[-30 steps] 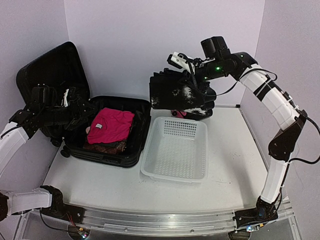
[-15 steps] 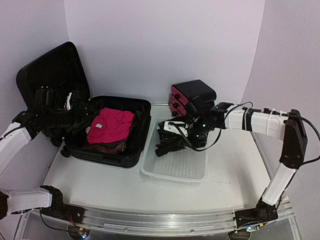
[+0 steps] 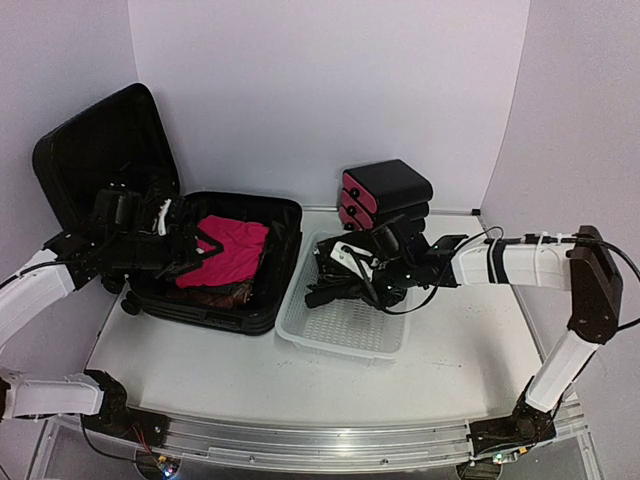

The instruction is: Open, take out, and arrange the luggage

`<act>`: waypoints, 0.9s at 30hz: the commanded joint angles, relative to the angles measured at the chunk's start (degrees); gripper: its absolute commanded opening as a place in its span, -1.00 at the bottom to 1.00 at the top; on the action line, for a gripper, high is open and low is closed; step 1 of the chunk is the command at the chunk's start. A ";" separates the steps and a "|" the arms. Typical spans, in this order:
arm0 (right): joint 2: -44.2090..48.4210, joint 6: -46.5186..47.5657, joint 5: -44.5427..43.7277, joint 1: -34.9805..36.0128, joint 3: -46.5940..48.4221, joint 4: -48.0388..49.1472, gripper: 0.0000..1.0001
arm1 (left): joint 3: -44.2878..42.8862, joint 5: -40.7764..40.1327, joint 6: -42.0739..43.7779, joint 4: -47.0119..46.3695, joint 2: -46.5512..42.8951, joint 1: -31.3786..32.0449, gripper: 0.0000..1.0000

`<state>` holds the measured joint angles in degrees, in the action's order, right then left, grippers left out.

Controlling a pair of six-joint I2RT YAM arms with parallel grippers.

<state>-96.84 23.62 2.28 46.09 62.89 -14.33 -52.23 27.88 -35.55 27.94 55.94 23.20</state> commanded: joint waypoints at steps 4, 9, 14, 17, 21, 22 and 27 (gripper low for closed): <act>7.61 -7.44 9.52 -0.39 0.13 9.98 -1.00 | 7.08 -13.02 -6.41 -13.91 8.30 19.86 0.53; 8.49 -7.99 11.03 -0.48 -3.05 11.86 -1.00 | 6.29 -20.73 -8.67 -16.19 16.37 28.11 0.46; 9.94 -9.60 13.11 -0.51 -5.60 16.05 -1.00 | 3.58 -21.84 -8.89 -18.20 23.74 31.55 0.18; 10.13 -10.61 14.48 -0.48 -5.77 17.13 -1.00 | 3.88 -23.04 -9.52 -18.43 25.31 31.58 0.00; 10.50 -11.79 16.87 0.12 -5.63 17.39 -1.00 | 3.96 -22.92 -10.06 -18.94 26.82 31.64 -0.25; 10.60 -11.57 17.18 0.42 -5.78 17.20 -1.00 | 4.05 -22.88 -10.28 -19.12 26.92 31.64 -0.29; 9.48 -11.09 20.16 0.95 -7.91 17.07 -1.00 | 4.59 -23.30 -10.18 -19.26 26.10 31.64 -0.46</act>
<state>-90.19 13.43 15.66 45.91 55.57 -4.01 -46.09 6.26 -45.58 10.13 82.67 54.83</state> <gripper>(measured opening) 0.119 0.299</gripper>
